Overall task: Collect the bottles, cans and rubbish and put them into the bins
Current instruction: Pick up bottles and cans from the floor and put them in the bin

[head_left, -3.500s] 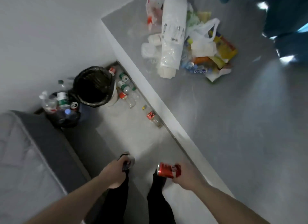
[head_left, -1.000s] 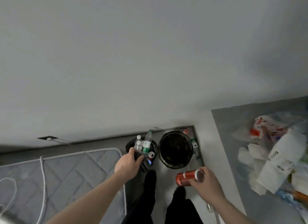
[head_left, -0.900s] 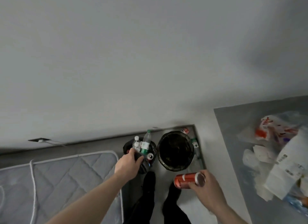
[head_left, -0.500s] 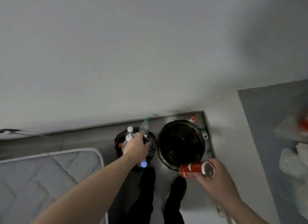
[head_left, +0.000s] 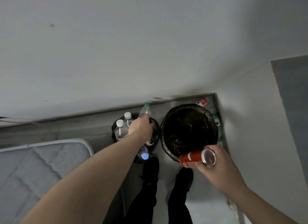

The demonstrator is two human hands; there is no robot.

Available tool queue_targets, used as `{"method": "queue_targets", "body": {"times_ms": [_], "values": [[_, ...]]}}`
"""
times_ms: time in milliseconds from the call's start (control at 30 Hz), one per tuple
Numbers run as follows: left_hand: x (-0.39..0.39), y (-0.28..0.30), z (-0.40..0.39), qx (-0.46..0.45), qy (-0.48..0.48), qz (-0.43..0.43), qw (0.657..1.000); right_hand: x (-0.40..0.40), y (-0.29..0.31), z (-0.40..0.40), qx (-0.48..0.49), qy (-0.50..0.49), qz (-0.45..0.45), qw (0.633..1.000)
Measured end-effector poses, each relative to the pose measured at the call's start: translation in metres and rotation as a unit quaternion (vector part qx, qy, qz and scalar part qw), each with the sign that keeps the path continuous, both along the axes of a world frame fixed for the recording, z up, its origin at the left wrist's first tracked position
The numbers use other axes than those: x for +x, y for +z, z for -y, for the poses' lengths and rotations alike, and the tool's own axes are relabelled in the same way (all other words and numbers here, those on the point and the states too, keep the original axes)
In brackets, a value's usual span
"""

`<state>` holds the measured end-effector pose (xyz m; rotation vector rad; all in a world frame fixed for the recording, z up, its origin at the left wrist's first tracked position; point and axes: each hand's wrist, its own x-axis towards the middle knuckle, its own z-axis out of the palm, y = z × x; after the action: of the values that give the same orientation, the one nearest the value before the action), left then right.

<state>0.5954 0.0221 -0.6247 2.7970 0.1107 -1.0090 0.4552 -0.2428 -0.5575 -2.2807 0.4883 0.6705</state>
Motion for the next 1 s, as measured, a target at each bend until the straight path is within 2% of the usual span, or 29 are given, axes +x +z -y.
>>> {"method": "queue_targets", "body": {"times_ms": [267,567,800,1000], "values": [[0.012,-0.009,-0.004,0.027,-0.017,0.013,0.999,0.010,-0.009,-0.005,0.010,0.000,-0.012,1.000],[0.006,-0.011,0.001,0.015,0.008,0.022,1.000,0.016,-0.017,-0.005,0.019,0.006,-0.013,1.000],[0.000,-0.012,-0.004,-0.001,0.008,0.060,0.998,0.012,-0.023,-0.015,0.026,0.006,-0.011,1.000],[0.007,-0.017,-0.008,0.015,0.029,0.030,0.999,0.009,-0.027,-0.021,0.014,0.010,-0.010,1.000]]}}
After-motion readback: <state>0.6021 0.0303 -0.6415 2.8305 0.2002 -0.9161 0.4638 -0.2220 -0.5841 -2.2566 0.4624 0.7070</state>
